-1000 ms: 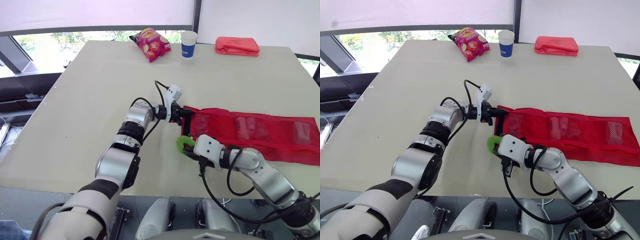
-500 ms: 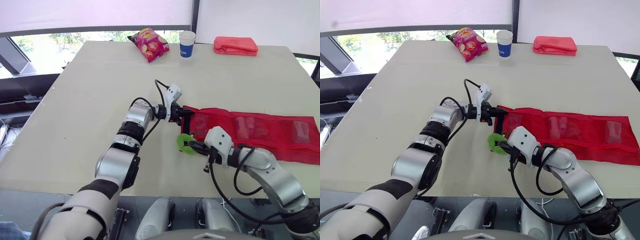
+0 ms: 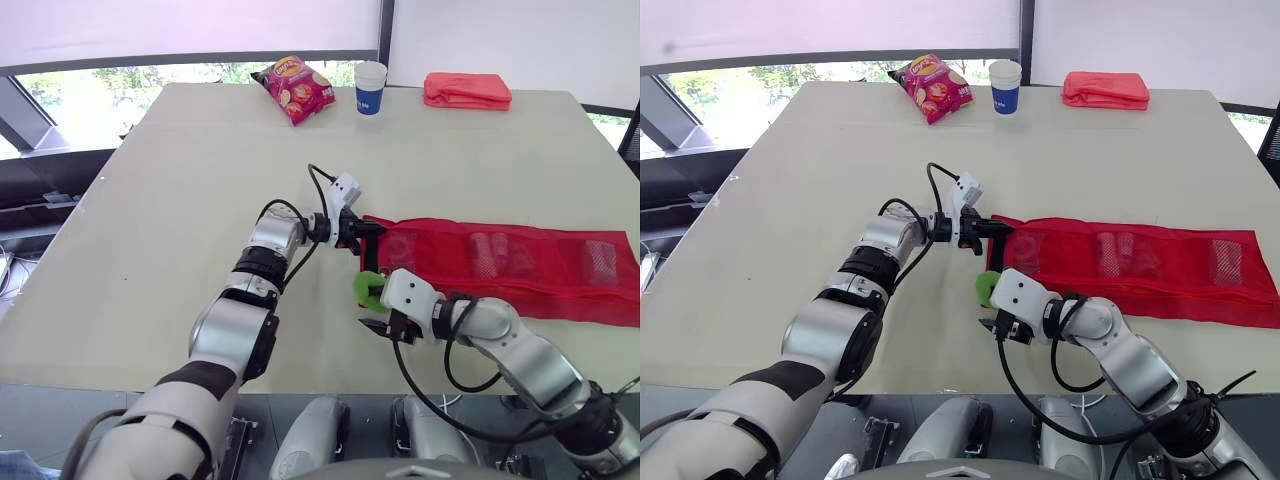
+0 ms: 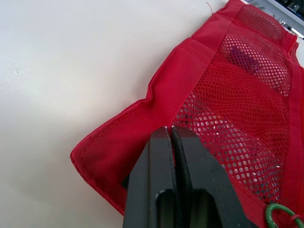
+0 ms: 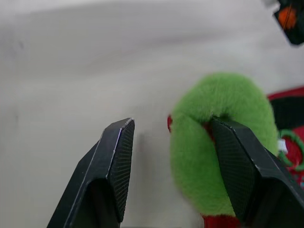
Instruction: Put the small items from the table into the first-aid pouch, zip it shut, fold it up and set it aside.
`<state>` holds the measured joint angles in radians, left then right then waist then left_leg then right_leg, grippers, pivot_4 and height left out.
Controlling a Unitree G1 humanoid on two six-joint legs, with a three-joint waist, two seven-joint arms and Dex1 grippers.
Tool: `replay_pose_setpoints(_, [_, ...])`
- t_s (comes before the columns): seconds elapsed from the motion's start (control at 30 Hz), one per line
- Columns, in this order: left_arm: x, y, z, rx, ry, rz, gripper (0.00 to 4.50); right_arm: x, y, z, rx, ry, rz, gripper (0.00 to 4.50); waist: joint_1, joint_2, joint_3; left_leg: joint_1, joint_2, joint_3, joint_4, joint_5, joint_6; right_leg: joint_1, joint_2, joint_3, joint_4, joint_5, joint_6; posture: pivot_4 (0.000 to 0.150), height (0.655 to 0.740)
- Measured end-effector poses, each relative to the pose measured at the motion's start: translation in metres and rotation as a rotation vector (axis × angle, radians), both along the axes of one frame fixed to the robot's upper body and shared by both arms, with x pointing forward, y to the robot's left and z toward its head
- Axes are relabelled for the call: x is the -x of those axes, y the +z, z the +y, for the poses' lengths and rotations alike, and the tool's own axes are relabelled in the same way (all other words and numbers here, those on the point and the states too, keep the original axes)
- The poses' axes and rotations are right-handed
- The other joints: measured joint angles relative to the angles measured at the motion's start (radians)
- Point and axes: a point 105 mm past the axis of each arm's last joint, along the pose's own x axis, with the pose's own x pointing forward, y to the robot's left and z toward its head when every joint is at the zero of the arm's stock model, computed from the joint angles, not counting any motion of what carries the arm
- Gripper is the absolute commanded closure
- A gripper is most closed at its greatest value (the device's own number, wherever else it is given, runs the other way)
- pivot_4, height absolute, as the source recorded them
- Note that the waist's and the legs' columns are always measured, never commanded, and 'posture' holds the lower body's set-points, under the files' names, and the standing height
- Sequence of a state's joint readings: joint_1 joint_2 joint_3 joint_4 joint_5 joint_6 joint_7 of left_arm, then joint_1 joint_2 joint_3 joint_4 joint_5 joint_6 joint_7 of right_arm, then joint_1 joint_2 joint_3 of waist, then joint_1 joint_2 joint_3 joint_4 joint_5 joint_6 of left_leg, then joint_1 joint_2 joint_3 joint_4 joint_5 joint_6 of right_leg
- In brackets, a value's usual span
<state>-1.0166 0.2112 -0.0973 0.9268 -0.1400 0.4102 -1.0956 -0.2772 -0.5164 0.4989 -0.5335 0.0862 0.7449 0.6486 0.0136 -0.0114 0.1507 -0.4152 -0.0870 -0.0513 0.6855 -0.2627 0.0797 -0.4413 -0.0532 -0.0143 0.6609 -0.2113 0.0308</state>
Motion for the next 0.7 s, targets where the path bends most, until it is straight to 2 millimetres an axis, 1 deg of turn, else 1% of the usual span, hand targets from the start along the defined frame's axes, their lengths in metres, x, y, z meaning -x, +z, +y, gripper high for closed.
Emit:
replay_pose_setpoints(0.03, [0.0,0.0,0.0,-0.001,0.001,0.0,4.5,-0.001,0.0,0.001,0.014,-0.005,0.008,1.86,0.0,0.0,0.0,0.0,0.0,0.0,0.0,0.0,0.0,0.0,0.0,0.0,0.0,0.0,0.0,0.15,0.7395])
replay_pose_setpoints(0.13, [0.0,0.0,0.0,-0.001,0.0,0.0,4.5,-0.005,0.0,0.004,0.037,-0.024,0.016,2.61,0.0,0.0,0.0,0.0,0.0,0.0,0.0,0.0,0.0,0.0,0.0,0.0,0.0,0.0,0.0,0.15,0.7395])
replay_pose_setpoints(0.17, [0.0,0.0,0.0,-0.001,-0.001,0.0,4.5,-0.006,0.0,0.004,0.037,-0.037,0.014,3.01,0.0,0.0,0.0,0.0,0.0,0.0,0.0,0.0,0.0,0.0,0.0,0.0,0.0,0.0,0.0,0.15,0.7395])
replay_pose_setpoints(0.23, [0.0,0.0,0.0,-0.001,-0.001,0.0,4.5,-0.007,0.002,0.006,0.031,-0.045,0.012,4.08,0.0,0.0,0.0,0.0,0.0,0.0,0.0,0.0,0.0,0.0,0.0,0.0,0.0,0.0,0.0,0.15,0.7395])
replay_pose_setpoints(0.27, [0.0,0.0,0.0,-0.001,0.0,-0.001,4.5,-0.008,0.003,0.006,0.024,-0.048,0.013,4.33,0.0,0.0,0.0,0.0,0.0,0.0,0.0,0.0,0.0,0.0,0.0,0.0,0.0,0.0,0.0,0.15,0.7395])
replay_pose_setpoints(0.47, [0.0,0.0,-0.001,-0.001,0.0,-0.004,4.5,-0.006,0.008,-0.002,-0.044,-0.091,0.049,4.33,0.0,0.0,0.0,0.0,0.0,0.0,0.0,0.0,0.0,0.0,0.0,0.0,0.0,0.0,0.0,0.15,0.7395])
replay_pose_setpoints(0.57, [-0.001,0.0,0.0,-0.003,0.006,-0.01,4.5,-0.007,0.02,-0.004,-0.182,-0.14,0.077,4.33,0.0,0.0,0.0,0.0,0.0,0.0,0.0,0.0,0.0,0.0,0.0,0.0,0.0,0.0,0.0,0.15,0.7395])
replay_pose_setpoints(0.67, [-0.001,0.001,0.001,-0.004,0.006,-0.022,4.5,-0.008,0.046,-0.015,-0.404,-0.222,0.103,4.33,0.0,0.0,0.0,0.0,0.0,0.0,0.0,0.0,0.0,0.0,0.0,0.0,0.0,0.0,0.0,0.15,0.7395])
replay_pose_setpoints(0.7, [-0.002,0.001,0.002,-0.005,0.007,-0.022,4.5,-0.008,0.047,-0.016,-0.413,-0.229,0.102,4.33,0.0,0.0,0.0,0.0,0.0,0.0,0.0,0.0,0.0,0.0,0.0,0.0,0.0,0.0,0.0,0.15,0.7395])
